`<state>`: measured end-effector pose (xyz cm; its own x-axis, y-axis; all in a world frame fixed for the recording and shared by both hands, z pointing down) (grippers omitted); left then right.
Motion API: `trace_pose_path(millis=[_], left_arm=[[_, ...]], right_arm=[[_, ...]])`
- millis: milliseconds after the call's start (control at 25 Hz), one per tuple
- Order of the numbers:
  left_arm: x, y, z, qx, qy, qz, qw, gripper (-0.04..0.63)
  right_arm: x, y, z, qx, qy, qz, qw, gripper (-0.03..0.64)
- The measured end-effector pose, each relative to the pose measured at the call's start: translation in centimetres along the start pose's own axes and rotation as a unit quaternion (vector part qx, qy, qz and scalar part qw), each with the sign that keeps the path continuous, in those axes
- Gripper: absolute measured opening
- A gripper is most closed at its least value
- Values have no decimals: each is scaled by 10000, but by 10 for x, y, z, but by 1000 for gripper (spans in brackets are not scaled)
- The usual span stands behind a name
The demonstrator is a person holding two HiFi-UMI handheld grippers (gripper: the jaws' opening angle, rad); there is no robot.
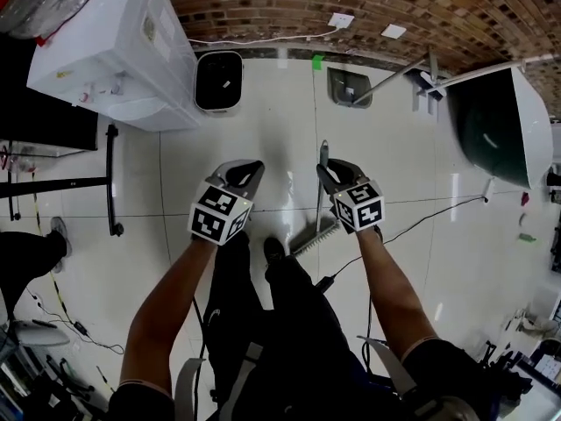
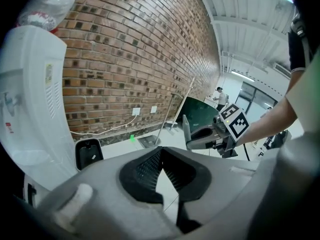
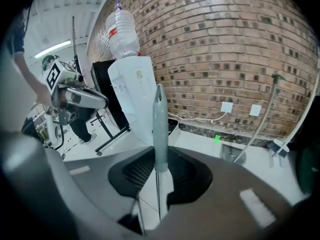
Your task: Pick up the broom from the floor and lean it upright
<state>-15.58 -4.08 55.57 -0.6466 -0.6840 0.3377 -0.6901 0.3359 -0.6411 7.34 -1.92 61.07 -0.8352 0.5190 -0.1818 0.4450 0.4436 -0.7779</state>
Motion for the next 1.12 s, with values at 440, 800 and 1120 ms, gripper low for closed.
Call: trace_pose_path(millis=[440, 800, 1120], left_arm=[[-80, -6, 89, -143, -472, -345, 9982, 0], [-64, -12, 149, -492, -836, -741, 9925, 0], [-23, -17, 201, -606, -662, -589, 9942, 0]], right_arm=[[-32, 118, -2, -681, -277, -339, 9967, 86], [-50, 128, 69, -898, -287, -732, 9928, 87], [-72, 131, 163, -1106, -128, -960, 9891, 87]])
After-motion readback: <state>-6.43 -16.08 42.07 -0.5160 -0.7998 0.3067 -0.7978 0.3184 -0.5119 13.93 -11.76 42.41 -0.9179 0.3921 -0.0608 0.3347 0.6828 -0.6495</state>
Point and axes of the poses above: the fingertips, and each gripper's own axes: y backward along the fingers, x to its left, z out of its top, the point moved 7 cm from there along y, backward along the fingers, and after that the axes turned 6 degrees about x, right-handed, at the moved point
